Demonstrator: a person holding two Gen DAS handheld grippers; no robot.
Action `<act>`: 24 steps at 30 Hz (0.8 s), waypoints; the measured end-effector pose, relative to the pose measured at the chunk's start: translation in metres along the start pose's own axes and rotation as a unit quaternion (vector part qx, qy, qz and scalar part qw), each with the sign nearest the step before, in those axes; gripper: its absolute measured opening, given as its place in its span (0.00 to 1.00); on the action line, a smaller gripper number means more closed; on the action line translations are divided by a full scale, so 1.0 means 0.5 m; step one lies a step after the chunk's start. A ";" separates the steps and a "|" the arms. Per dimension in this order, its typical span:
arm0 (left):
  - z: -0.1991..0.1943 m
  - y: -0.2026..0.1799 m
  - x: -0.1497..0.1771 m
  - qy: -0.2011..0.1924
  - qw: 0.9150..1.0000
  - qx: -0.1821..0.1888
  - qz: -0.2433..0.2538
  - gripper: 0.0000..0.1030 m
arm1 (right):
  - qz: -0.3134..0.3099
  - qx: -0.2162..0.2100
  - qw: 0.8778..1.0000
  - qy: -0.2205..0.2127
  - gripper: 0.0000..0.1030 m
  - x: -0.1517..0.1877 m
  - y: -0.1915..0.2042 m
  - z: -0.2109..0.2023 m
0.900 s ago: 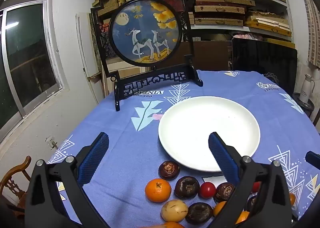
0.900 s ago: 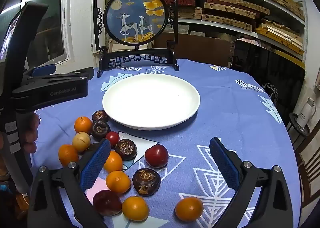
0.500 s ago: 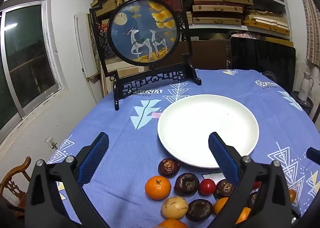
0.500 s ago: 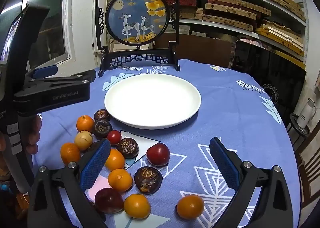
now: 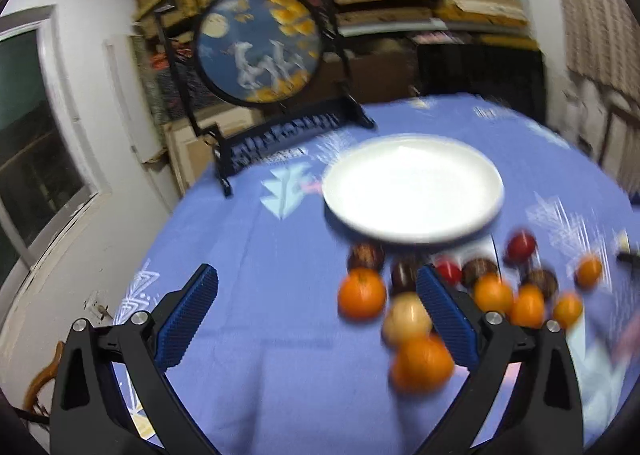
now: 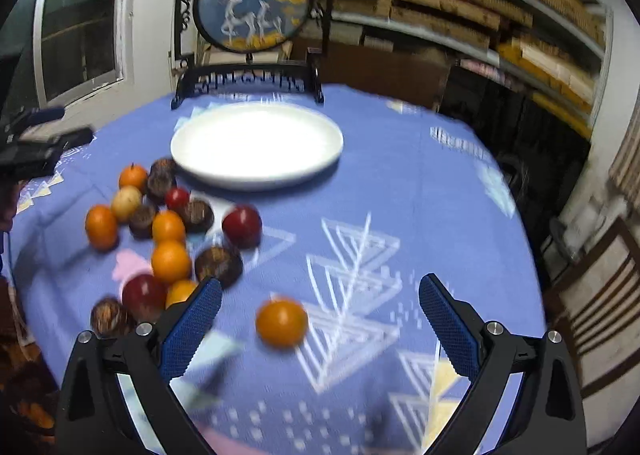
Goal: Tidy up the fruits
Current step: 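Move both tools down toward the fruit cluster beside the plate, then grasp a large orange with the left tool while the right tool grasps a small orange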
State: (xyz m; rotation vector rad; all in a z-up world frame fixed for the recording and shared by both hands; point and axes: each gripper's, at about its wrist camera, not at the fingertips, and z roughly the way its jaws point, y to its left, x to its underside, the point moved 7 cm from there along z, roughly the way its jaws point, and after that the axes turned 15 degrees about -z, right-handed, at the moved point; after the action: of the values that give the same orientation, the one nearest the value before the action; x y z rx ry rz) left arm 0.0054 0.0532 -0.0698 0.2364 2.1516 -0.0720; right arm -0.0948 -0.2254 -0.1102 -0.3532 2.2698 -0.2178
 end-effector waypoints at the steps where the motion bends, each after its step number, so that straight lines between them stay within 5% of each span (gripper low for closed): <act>1: -0.002 -0.002 0.021 0.015 1.000 0.012 0.012 0.95 | 0.001 -0.008 1.000 0.002 0.96 0.009 0.000 0.000; 3: -0.001 -0.010 0.052 0.040 0.998 0.029 0.024 0.95 | -0.011 -0.014 1.000 0.017 0.96 0.022 0.008 0.007; 10: 0.015 -0.048 0.122 0.098 0.991 0.063 0.061 0.95 | -0.060 -0.035 0.995 0.076 0.67 0.039 0.042 0.065; 12: 0.028 -0.059 0.133 0.111 0.989 0.071 0.063 0.95 | -0.061 -0.046 0.994 0.083 0.66 0.038 0.050 0.082; 14: 0.048 -0.069 0.138 0.125 0.988 0.067 0.063 0.95 | -0.057 -0.062 0.993 0.088 0.57 0.038 0.057 0.097; 16: 0.064 -0.077 0.141 0.137 0.987 0.066 0.060 0.95 | -0.053 -0.088 0.990 0.095 0.36 0.041 0.067 0.110; 19: 0.085 -0.090 0.141 0.155 0.984 0.072 0.055 0.94 | -0.061 -0.085 0.990 0.091 0.36 0.038 0.069 0.108; 21: 0.095 -0.097 0.143 0.169 0.981 0.083 0.051 0.55 | -0.059 -0.082 0.991 0.090 0.35 0.040 0.065 0.104; 24: 0.103 -0.101 0.142 0.197 0.975 0.102 0.022 0.44 | -0.050 -0.080 0.992 0.089 0.35 0.042 0.053 0.097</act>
State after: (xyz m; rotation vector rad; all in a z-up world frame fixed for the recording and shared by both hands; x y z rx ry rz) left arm -0.0008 0.0066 -0.1597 0.4484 2.5342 -0.2392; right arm -0.0764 -0.2089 -0.1638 -0.5519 2.4541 -0.1233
